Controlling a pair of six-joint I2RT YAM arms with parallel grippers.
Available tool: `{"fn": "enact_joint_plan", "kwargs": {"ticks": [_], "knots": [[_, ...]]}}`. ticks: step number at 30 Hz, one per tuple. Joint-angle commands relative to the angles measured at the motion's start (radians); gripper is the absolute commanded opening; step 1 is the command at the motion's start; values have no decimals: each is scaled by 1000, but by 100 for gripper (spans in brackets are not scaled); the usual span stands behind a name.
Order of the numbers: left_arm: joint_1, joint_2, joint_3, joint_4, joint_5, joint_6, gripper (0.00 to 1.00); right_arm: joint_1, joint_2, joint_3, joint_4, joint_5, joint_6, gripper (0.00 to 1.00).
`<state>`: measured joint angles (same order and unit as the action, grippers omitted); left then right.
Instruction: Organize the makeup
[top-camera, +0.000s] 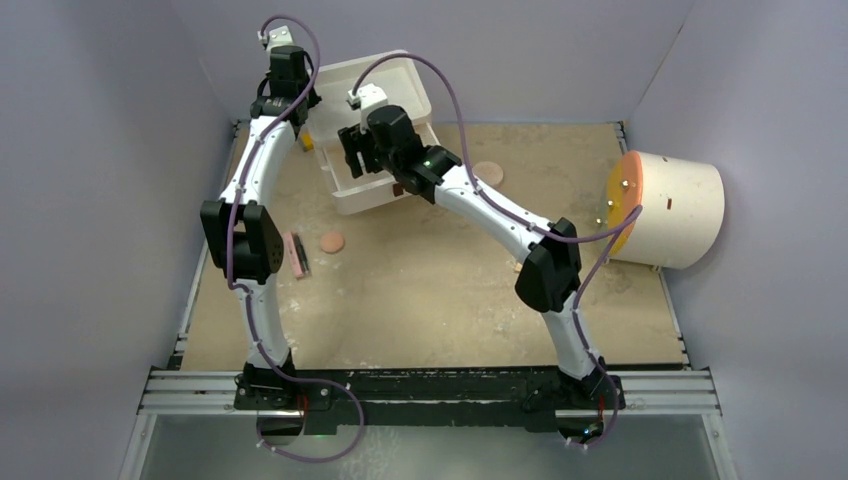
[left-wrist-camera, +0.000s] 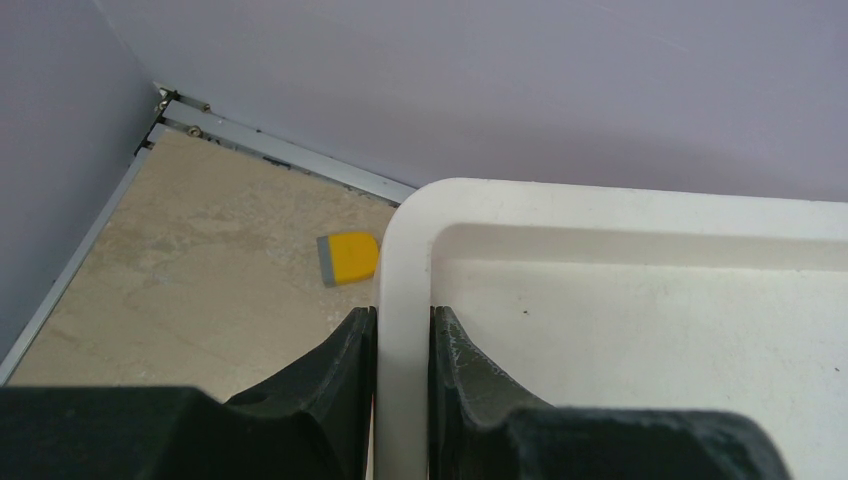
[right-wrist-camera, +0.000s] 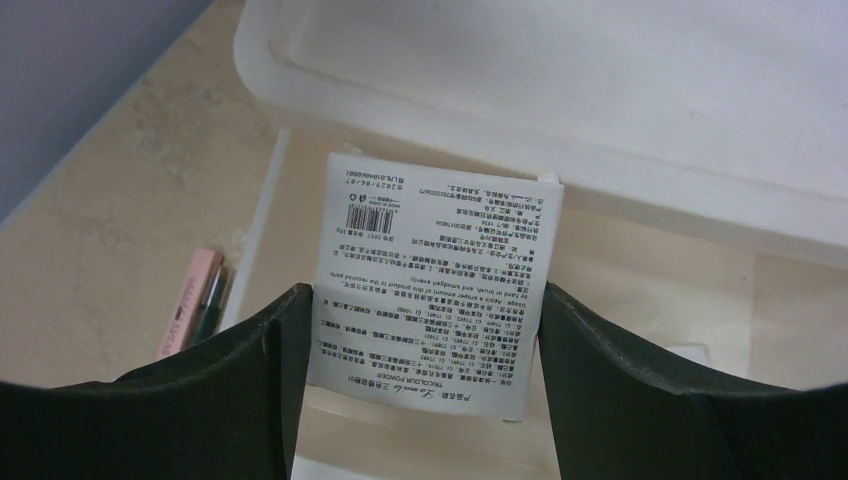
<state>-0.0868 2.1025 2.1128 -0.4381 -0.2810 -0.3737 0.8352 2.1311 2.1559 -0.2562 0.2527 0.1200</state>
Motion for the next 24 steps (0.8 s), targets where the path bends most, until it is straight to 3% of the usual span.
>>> {"fn": "enact_joint_plan", "kwargs": {"ticks": [1,6,11,15,20,24], "knots": [[-2,82,-40,-198,50,-13,0,1,-6,51,-83,-101,-32,45],[-1,85,-39,-195,50,-11,0,1,-37,-33,-77,-104,-14,50],[-2,85,-38,-195,55,-16,0,1,-31,-26,-93,-97,-21,77],[-2,82,-37,-198,52,-14,0,1,-38,4,-84,-63,-45,89],[-2,87,-32,-202,52,-16,0,1,-129,-29,41,52,-108,98],[-2,92,-25,-210,53,-17,0,0,-254,-156,193,151,-160,99]]}}
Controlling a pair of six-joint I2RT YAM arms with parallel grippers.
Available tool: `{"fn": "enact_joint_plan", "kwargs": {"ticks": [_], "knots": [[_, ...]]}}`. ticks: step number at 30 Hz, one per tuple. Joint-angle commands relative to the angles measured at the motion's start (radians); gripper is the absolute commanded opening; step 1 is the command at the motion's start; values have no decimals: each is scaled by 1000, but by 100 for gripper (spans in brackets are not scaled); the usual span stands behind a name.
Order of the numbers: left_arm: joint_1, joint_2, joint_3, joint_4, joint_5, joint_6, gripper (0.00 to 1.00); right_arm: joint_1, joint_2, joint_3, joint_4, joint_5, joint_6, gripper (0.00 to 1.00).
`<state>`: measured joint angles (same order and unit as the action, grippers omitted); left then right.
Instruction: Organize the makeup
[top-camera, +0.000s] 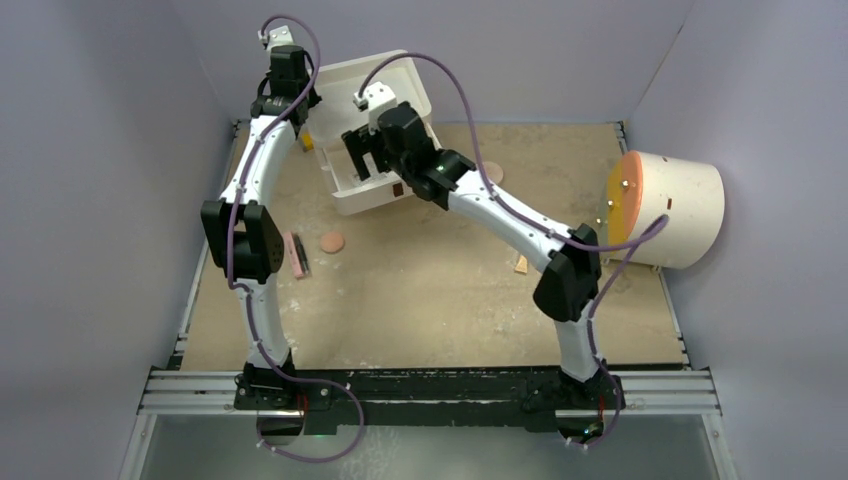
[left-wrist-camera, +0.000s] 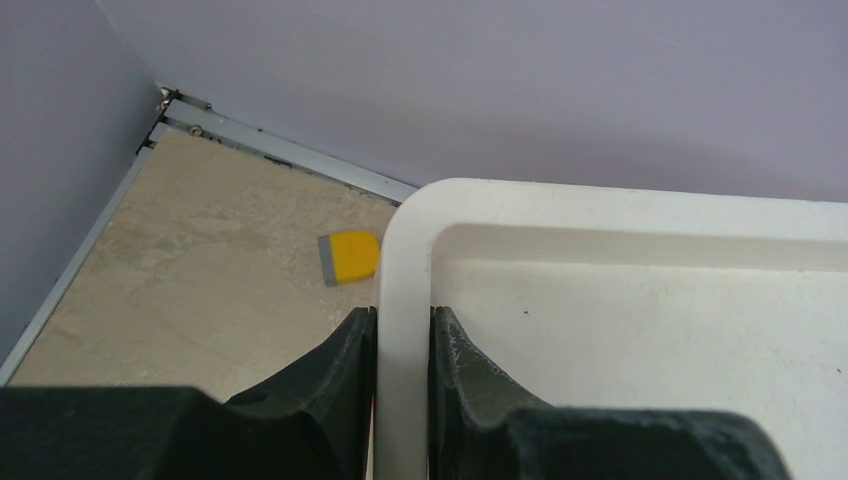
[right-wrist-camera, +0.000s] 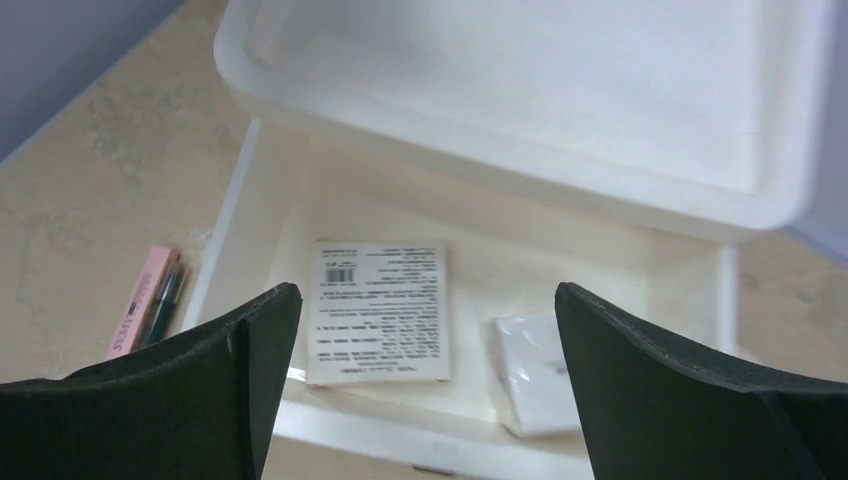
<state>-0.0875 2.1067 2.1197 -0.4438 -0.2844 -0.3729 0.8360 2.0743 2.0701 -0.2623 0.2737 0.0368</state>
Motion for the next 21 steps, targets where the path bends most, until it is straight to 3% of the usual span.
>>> {"fn": "enact_joint_plan", "kwargs": {"ticks": [1,5,11,17,21], "knots": [[-1,87,-32,-204,55,-18,0,0,-240,-116,245,163,-90,99],[-1,75,-42,-195,48,-20,0,3,-400,-308,268,182,-55,99],[-1,78,-49,-177,106,-27,0,5,-555,-636,278,89,41,99],[-4,81,-68,-161,120,-34,0,63,-539,-805,264,65,131,99],[-4,73,-95,-151,113,-32,0,90,-477,-817,268,94,147,99]]}}
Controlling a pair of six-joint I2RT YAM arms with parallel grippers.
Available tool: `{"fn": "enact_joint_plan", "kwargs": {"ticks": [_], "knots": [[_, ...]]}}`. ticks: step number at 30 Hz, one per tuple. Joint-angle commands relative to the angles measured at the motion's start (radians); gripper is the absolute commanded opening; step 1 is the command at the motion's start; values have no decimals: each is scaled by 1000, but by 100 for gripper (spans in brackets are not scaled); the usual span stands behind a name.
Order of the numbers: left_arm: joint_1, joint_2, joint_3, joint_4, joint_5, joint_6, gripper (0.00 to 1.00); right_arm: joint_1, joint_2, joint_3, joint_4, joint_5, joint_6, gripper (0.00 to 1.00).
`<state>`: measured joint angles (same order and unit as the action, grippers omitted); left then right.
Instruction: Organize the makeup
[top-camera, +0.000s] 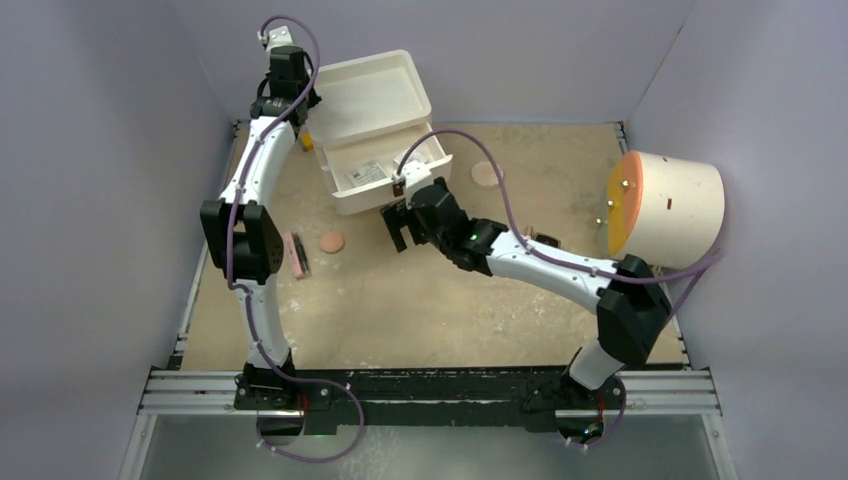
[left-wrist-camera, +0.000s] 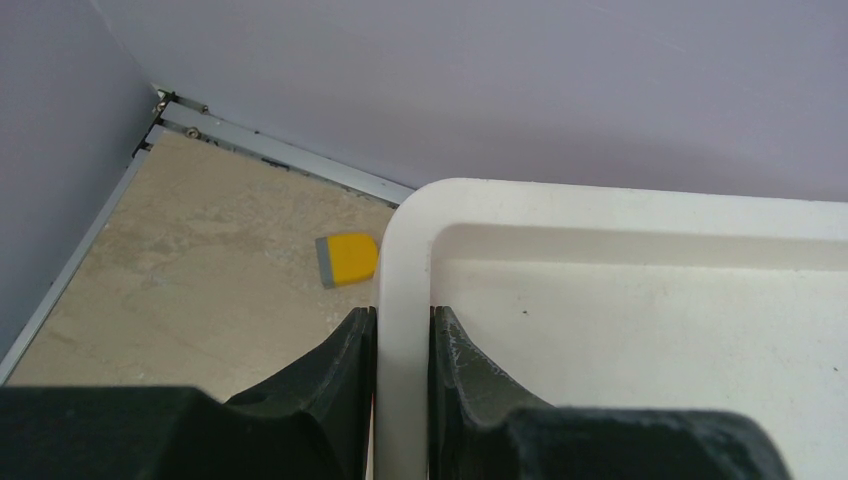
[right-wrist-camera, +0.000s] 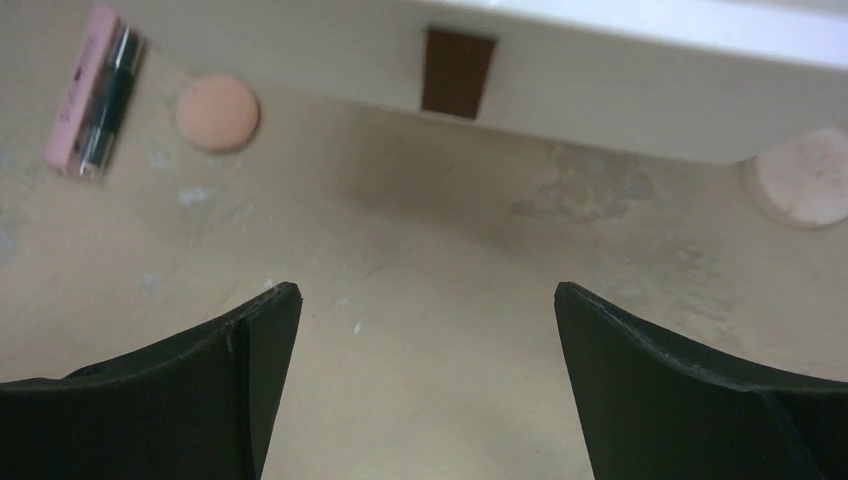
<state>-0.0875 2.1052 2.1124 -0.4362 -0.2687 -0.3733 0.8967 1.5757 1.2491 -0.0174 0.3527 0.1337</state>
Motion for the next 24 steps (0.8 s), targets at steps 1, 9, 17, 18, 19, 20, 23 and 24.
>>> {"fn": "enact_joint_plan", "kwargs": {"ticks": [1,9,17,18,19,20,23,24], "knots": [[-5,70,-99,-150,100,-32,0,30,45,23,29,3,40,99],[-19,40,-145,-130,108,-18,0,-22,307,414,81,-17,-129,99],[-24,32,-156,-128,132,7,0,-86,534,732,50,-74,-201,99],[-26,33,-157,-127,138,9,0,-87,562,754,52,-76,-206,99],[-28,36,-157,-127,143,10,0,-88,584,787,51,-79,-208,99],[-30,36,-157,-127,150,10,0,-91,601,808,50,-81,-210,99],[-36,38,-154,-129,162,9,0,-91,632,837,78,-92,-208,99],[-39,38,-153,-129,163,9,0,-90,636,842,96,-92,-206,99]]}}
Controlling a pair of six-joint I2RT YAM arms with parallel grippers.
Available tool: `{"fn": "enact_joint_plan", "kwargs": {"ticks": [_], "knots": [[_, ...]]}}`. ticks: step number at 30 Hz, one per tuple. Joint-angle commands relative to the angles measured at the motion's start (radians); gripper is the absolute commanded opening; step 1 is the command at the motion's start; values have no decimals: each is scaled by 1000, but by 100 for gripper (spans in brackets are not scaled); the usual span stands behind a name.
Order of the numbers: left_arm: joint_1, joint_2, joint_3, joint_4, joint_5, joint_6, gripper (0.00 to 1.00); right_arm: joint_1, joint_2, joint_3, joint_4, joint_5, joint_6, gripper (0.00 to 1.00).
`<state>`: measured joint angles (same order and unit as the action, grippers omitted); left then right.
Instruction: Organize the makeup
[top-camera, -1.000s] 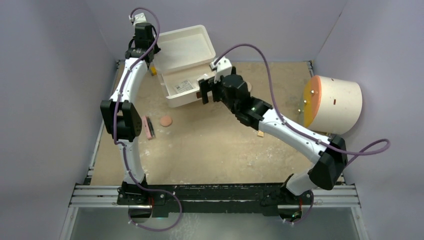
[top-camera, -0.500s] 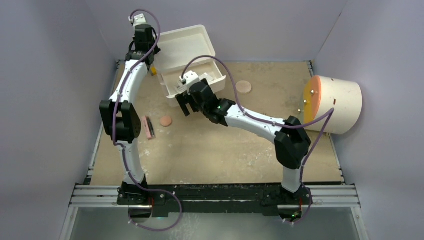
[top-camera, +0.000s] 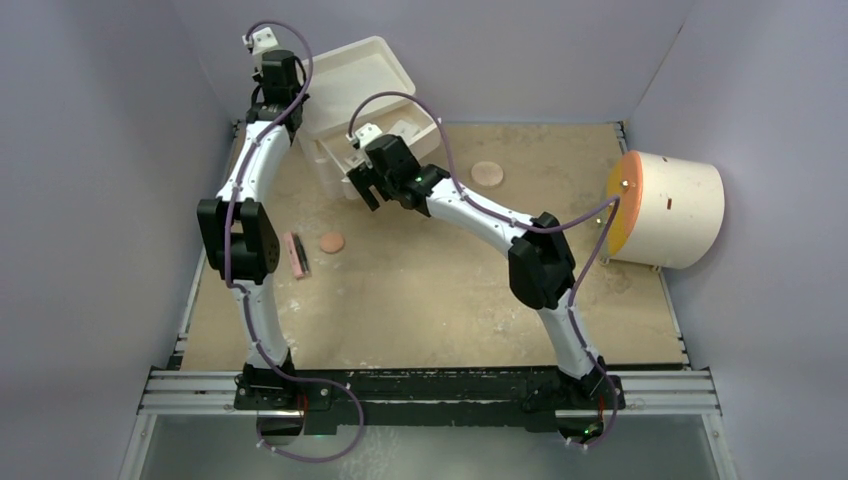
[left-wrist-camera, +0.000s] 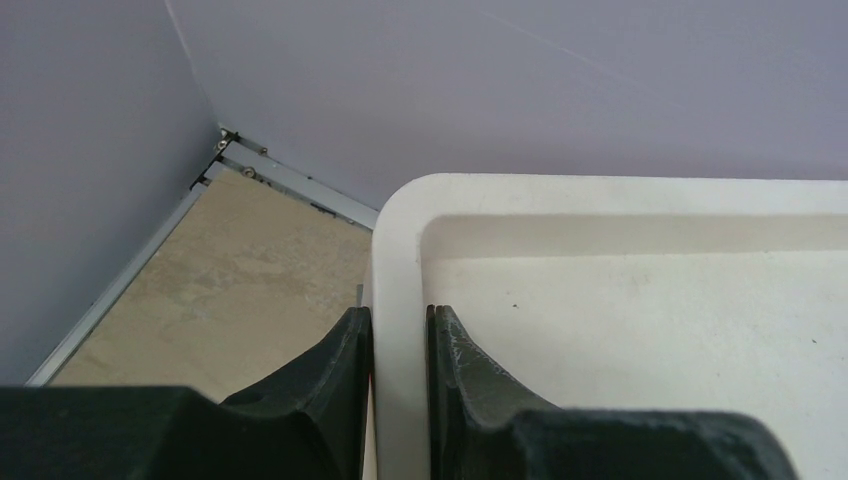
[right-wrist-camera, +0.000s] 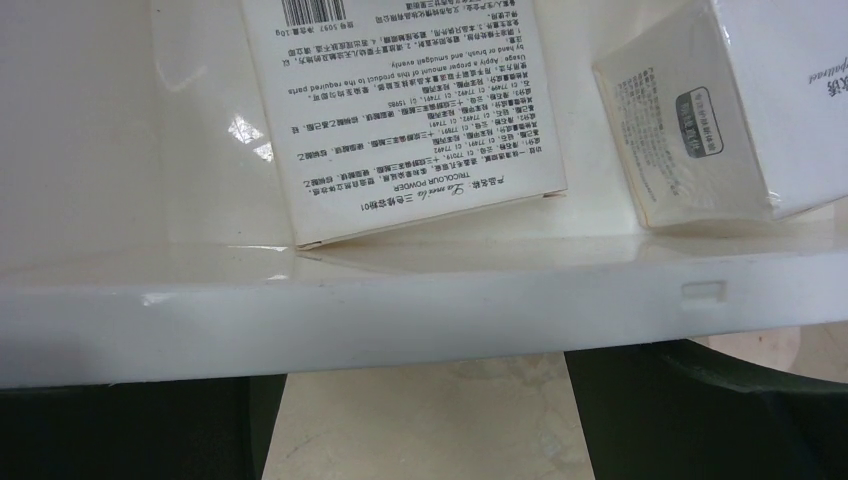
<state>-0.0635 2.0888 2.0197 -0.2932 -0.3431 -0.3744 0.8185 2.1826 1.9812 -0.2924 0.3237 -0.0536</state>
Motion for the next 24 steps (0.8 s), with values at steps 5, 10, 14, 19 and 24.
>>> {"fn": "enact_joint_plan", "kwargs": {"ticks": [5,10,14,19,24], "knots": [[-75,53,-62,-276,239,2,0,-8,57,182,380,-92,28,99],[-87,38,-86,-268,239,-5,0,8,70,261,394,-112,32,99],[-105,30,-101,-261,235,-16,0,19,63,285,452,-126,34,99],[-120,17,-114,-253,232,-18,0,22,65,303,474,-133,30,99],[-130,-7,-131,-253,238,-17,0,18,52,239,476,-135,12,99]]}}
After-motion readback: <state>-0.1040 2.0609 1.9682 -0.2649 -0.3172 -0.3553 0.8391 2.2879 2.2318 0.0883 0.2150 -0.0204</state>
